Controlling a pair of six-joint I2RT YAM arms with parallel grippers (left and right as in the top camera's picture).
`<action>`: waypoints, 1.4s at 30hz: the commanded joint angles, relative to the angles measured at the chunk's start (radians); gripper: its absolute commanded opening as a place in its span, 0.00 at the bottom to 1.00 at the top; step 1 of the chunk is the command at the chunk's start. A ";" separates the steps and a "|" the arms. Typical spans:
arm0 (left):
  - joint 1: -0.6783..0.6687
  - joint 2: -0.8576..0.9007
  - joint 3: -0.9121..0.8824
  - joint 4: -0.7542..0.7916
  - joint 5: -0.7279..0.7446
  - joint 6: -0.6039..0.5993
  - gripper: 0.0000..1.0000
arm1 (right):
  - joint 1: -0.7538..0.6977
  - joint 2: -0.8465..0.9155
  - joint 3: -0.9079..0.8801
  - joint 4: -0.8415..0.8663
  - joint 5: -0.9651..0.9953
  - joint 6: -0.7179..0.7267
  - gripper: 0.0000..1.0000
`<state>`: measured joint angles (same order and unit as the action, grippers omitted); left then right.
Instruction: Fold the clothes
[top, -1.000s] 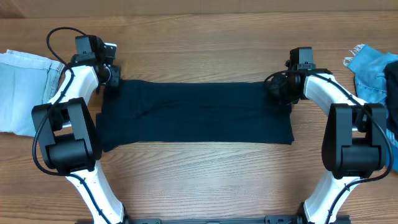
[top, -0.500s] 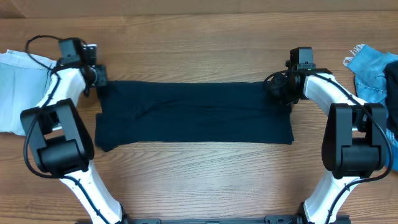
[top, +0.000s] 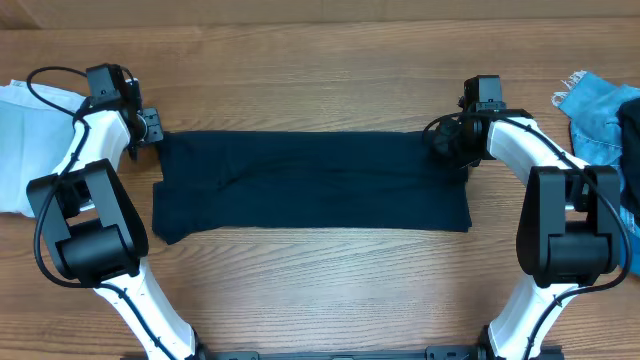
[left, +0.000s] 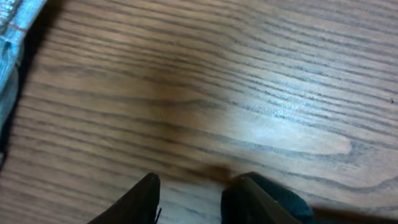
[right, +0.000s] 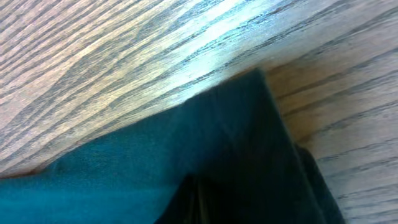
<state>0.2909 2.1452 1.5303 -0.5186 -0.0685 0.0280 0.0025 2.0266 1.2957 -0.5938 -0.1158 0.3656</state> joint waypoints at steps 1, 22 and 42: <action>0.012 -0.064 0.072 -0.039 -0.028 -0.006 0.44 | -0.009 0.070 -0.036 -0.033 0.108 0.002 0.04; -0.036 -0.565 0.091 -0.789 0.251 -0.031 0.51 | -0.015 -0.103 0.015 -0.145 0.090 -0.050 0.55; -0.071 -0.987 -0.530 -0.479 0.732 0.005 0.65 | -0.015 -0.378 0.012 -0.498 -0.050 -0.051 0.74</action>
<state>0.2527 1.1671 1.0988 -1.0893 0.4362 -0.0612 -0.0086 1.6512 1.3087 -1.0466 -0.1032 0.3161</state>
